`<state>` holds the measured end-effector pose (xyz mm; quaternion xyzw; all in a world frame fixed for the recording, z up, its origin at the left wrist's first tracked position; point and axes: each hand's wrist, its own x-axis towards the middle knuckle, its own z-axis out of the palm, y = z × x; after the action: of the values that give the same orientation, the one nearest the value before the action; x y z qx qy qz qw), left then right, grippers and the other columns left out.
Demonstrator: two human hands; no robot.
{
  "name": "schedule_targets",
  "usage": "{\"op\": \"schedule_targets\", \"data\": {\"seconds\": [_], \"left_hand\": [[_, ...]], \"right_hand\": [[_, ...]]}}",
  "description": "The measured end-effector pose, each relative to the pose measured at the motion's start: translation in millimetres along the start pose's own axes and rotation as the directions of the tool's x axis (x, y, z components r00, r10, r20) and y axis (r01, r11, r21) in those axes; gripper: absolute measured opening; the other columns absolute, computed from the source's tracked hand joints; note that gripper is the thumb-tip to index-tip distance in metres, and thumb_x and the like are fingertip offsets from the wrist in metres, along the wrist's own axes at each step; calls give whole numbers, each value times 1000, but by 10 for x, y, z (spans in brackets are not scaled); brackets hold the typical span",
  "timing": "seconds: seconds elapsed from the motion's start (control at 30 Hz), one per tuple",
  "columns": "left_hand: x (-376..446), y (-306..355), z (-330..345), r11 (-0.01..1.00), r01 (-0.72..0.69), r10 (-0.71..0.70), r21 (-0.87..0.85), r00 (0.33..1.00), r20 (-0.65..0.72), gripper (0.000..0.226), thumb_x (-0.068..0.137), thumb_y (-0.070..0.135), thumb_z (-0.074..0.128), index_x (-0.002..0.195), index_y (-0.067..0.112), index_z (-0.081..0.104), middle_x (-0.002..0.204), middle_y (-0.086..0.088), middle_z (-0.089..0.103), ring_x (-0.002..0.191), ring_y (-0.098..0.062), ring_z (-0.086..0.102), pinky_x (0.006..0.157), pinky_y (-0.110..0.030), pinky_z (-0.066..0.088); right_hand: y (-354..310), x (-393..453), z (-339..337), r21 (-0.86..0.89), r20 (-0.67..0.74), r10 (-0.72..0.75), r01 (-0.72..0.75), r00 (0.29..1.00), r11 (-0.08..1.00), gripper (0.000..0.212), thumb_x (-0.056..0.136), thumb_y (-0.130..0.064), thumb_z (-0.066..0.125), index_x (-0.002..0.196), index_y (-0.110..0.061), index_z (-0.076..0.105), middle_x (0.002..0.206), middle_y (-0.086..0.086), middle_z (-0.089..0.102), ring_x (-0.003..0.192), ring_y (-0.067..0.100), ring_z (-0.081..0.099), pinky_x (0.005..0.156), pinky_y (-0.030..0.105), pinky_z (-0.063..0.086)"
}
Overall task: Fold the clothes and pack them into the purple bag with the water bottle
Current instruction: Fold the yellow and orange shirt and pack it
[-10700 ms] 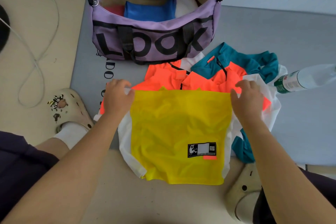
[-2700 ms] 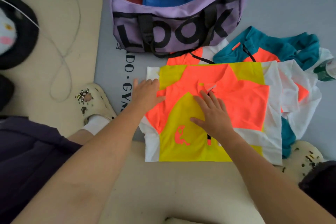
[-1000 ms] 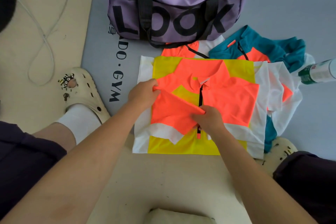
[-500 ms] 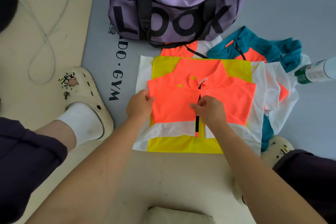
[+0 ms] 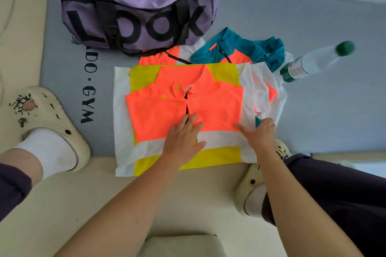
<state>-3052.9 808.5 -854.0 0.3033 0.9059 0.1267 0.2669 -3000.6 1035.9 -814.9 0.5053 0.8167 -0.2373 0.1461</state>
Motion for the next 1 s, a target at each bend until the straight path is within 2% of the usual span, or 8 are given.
{"op": "schedule_targets", "data": {"seconds": [0.2, 0.37, 0.47, 0.5, 0.57, 0.67, 0.8, 1.0], "left_hand": [[11, -4, 19, 999, 37, -37, -6, 998, 56, 69, 90, 62, 46, 151, 34, 28, 164, 9, 6, 150, -15, 4, 109, -41, 26], [52, 100, -57, 993, 112, -108, -40, 990, 94, 65, 89, 61, 51, 146, 32, 39, 162, 7, 16, 148, -17, 10, 110, -43, 26], [78, 318, -198, 991, 58, -79, -122, 981, -178, 40, 86, 51, 64, 115, 23, 68, 127, -4, 56, 121, -25, 46, 94, -39, 37], [100, 444, -241, 965, 45, -109, -260, 965, -238, 26, 83, 44, 69, 97, 22, 72, 106, -3, 62, 103, -24, 54, 85, -35, 41], [195, 774, -326, 757, 161, -250, -633, 967, -52, 15, 80, 38, 72, 73, 25, 67, 78, 5, 60, 79, -16, 56, 68, -25, 42], [387, 1216, -286, 367, 432, -343, -824, 886, 312, 20, 82, 37, 74, 91, 21, 68, 84, 5, 61, 88, -20, 64, 79, -29, 54], [538, 1360, -121, 404, 493, -416, -771, 849, 325, 25, 80, 35, 76, 98, 20, 65, 97, 1, 67, 91, -18, 64, 84, -31, 53], [658, 1130, -15, 346, 496, -464, -796, 828, 314, 6, 83, 22, 75, 86, 16, 73, 82, -3, 71, 70, -12, 56, 60, -22, 44]], "right_hand": [[293, 68, -110, 5, 355, 21, -24, 935, 1000, 53, 76, -59, 72, 85, -9, 57, 73, 2, 56, 64, 15, 52, 51, 29, 35], [452, 157, -177, 55, 474, -70, 50, 878, 997, 40, 79, -44, 75, 73, -11, 54, 69, 3, 54, 64, 18, 52, 58, 29, 41], [483, 169, -221, 260, 588, -116, -51, 801, 964, 32, 82, -33, 76, 101, -9, 65, 93, 4, 71, 84, 23, 68, 80, 38, 58], [477, 164, -235, 357, 625, -141, -120, 768, 926, 32, 83, -27, 75, 108, -10, 65, 103, 6, 72, 92, 24, 70, 85, 40, 58], [463, 146, -253, 504, 695, -209, -259, 688, 824, 30, 87, -15, 71, 116, -9, 64, 111, 8, 72, 97, 22, 71, 81, 34, 59], [461, 113, -247, 567, 737, -305, -305, 604, 765, 29, 89, -10, 67, 118, -10, 64, 111, 9, 72, 99, 22, 71, 81, 31, 58], [432, 93, -192, 582, 730, -358, -255, 582, 772, 23, 88, -8, 69, 106, -22, 70, 99, 6, 73, 92, 20, 69, 77, 26, 56], [347, 280, -156, 505, 781, -325, -232, 533, 831, 33, 90, -24, 68, 115, -4, 63, 110, 15, 72, 102, 28, 70, 91, 37, 56]]}}
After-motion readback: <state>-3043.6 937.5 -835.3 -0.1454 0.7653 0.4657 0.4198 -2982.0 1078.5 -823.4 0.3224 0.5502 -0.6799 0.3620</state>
